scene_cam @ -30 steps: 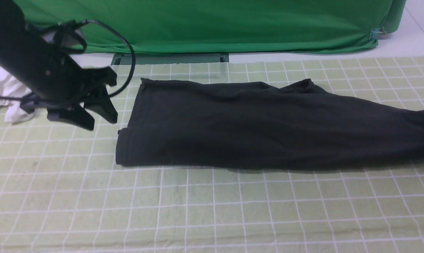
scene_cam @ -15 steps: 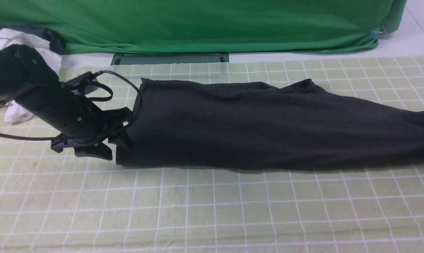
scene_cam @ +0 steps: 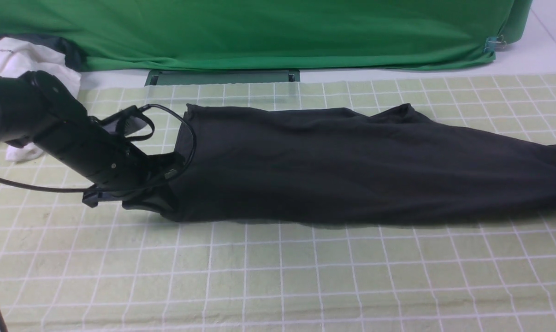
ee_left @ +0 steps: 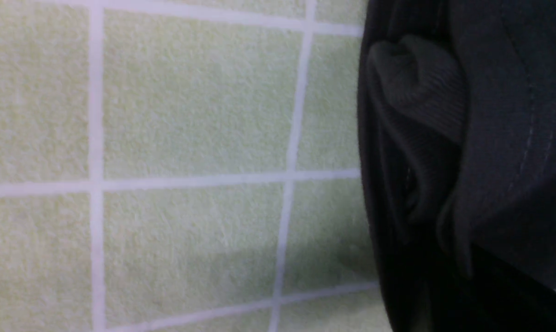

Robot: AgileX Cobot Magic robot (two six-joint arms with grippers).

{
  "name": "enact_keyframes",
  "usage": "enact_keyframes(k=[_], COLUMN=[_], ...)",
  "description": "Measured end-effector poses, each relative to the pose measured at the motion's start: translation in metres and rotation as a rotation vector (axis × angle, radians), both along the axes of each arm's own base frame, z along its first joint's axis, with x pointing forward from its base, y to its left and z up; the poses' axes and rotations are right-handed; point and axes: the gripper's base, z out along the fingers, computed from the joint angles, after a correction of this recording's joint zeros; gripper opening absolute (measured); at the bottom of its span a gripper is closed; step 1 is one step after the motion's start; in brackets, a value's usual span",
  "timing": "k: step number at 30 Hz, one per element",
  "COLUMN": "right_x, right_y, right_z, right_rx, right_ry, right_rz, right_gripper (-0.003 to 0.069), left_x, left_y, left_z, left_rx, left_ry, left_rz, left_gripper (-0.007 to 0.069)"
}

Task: Fold a long-sleeved shirt over a green coffee tablecloth.
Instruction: 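Fold the right end of the dark garment over onto its left end with the right gripper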

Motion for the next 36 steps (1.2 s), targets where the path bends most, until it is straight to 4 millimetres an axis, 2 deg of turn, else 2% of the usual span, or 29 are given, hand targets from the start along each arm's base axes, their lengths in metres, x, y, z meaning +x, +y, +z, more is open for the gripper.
enact_keyframes(k=[2,6,10,12,14,18,20,23,24,25,27,29,30,31,32,34,36], right_x=[-0.005,-0.029,-0.054,-0.063,-0.068,-0.071,-0.07,-0.065,-0.065,-0.063,-0.06,-0.057,-0.057,-0.056,-0.056,-0.057,-0.06], right_y=[0.0,0.001,0.0,0.0,0.0,0.001,0.004,0.017,0.019,0.024,0.046,0.069,0.072,0.099,0.109,0.152,0.183], right_z=[0.009,0.029,0.032,0.03,0.029,0.036,0.041,0.061,0.064,0.071,0.092,0.108,0.11,0.123,0.127,0.138,0.141], right_rx=[-0.013,-0.063,-0.071,-0.075,-0.074,-0.08,-0.085,-0.101,-0.095,-0.093,-0.076,-0.041,-0.037,0.01,0.027,0.092,0.13], right_ry=[-0.005,-0.009,0.019,0.031,0.035,0.013,-0.002,-0.058,-0.068,-0.084,-0.146,-0.205,-0.213,-0.261,-0.275,-0.316,-0.343], right_rz=[-0.003,-0.015,-0.032,-0.035,-0.039,-0.041,-0.032,0.007,0.008,0.017,0.049,0.08,0.083,0.12,0.135,0.203,0.255], right_gripper=[0.0037,0.0037,0.0037,0.0037,0.0037,0.0037,0.0037,0.0037,0.0037,0.0037,0.0037,0.0037,0.0037,0.0036,0.0037,0.0037,0.0037], left_x=[-0.011,-0.054,-0.086,-0.094,-0.097,-0.099,-0.099,-0.095,-0.093,-0.092,-0.086,-0.083,-0.083,-0.078,-0.077,-0.069,-0.064], left_y=[-0.001,-0.007,-0.015,-0.018,-0.019,-0.018,-0.018,-0.016,-0.016,-0.015,-0.014,-0.014,-0.014,-0.013,-0.013,-0.014,-0.014], left_z=[0.007,0.014,0.01,0.011,0.014,0.021,0.023,0.034,0.037,0.039,0.055,0.068,0.068,0.085,0.09,0.11,0.122], left_rx=[-0.01,-0.027,-0.035,-0.035,-0.037,-0.028,-0.024,0.003,0.007,0.013,0.034,0.039,0.039,0.043,0.044,0.046,0.046], left_ry=[0.003,0.042,0.076,0.066,0.055,0.021,0.015,-0.021,-0.03,-0.034,-0.075,-0.105,-0.107,-0.154,-0.169,-0.235,-0.275], left_rz=[-0.003,-0.014,-0.023,-0.025,-0.024,-0.025,-0.027,-0.036,-0.037,-0.04,-0.057,-0.066,-0.066,-0.062,-0.062,-0.06,-0.059], left_gripper=[0.0016,0.0015,0.0015,0.002,0.0032,0.0113,0.0171,0.0293,0.0307,0.0326,0.0406,0.0438,0.0441,0.0463,0.0467,0.0469,0.0463])
